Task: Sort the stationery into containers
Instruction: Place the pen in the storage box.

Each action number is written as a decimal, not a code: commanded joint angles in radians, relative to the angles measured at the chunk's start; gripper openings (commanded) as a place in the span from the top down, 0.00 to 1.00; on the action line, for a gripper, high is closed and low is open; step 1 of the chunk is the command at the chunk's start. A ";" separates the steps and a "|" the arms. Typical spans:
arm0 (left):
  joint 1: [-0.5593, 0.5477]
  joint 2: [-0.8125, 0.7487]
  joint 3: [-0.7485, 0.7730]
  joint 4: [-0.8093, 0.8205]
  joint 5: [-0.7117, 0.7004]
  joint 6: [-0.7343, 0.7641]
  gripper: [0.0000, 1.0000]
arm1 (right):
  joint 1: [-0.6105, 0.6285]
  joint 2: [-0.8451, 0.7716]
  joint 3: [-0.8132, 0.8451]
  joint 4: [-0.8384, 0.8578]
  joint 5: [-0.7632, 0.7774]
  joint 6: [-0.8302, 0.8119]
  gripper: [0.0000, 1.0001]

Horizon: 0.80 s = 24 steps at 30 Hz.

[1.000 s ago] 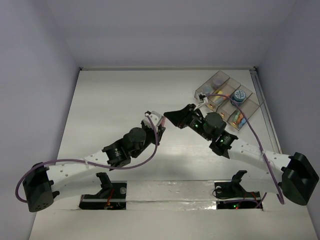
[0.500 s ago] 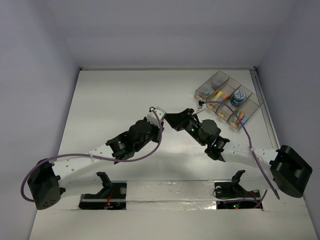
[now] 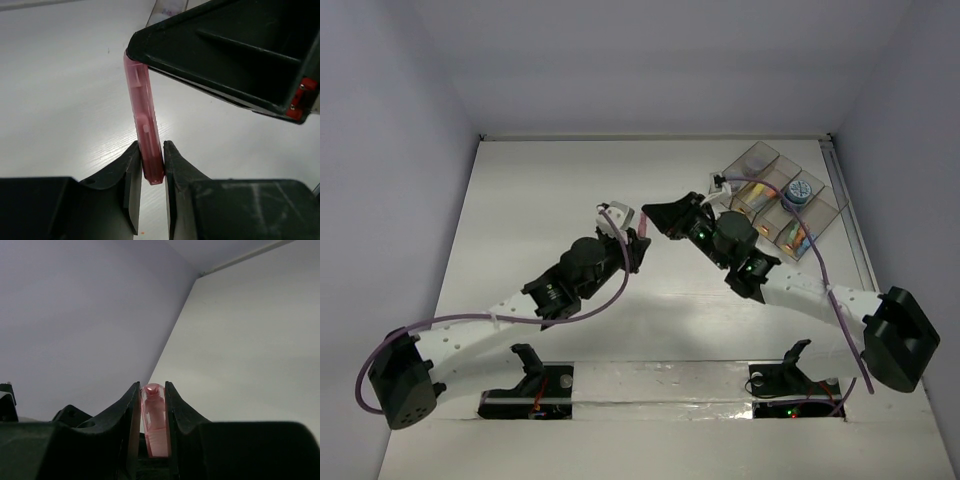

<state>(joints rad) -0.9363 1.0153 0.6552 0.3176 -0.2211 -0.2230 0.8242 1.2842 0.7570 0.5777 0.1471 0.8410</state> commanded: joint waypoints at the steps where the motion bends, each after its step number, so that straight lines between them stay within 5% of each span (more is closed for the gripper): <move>1: -0.019 -0.133 -0.011 0.347 0.094 -0.032 0.90 | -0.045 0.087 0.080 -0.262 -0.049 -0.089 1.00; 3: -0.019 -0.150 -0.028 0.341 0.103 -0.039 0.86 | -0.069 0.105 0.125 -0.269 -0.055 -0.094 1.00; 7: -0.019 -0.194 -0.057 0.311 0.132 -0.049 0.48 | -0.160 0.125 0.191 -0.277 -0.057 -0.083 1.00; 10: -0.019 -0.237 -0.103 0.307 0.123 -0.045 0.29 | -0.230 0.118 0.193 -0.274 -0.078 -0.057 1.00; 20: -0.019 -0.365 -0.245 0.314 0.169 -0.122 0.08 | -0.483 -0.061 0.128 -0.499 0.055 -0.170 1.00; 24: -0.019 -0.380 -0.325 0.371 0.253 -0.156 0.04 | -0.745 -0.160 0.062 -0.608 0.030 -0.241 1.00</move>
<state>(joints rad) -0.9554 0.6498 0.3679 0.5945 -0.0525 -0.3367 0.2111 1.1847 0.8585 0.0872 0.1478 0.6827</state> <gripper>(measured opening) 0.953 0.266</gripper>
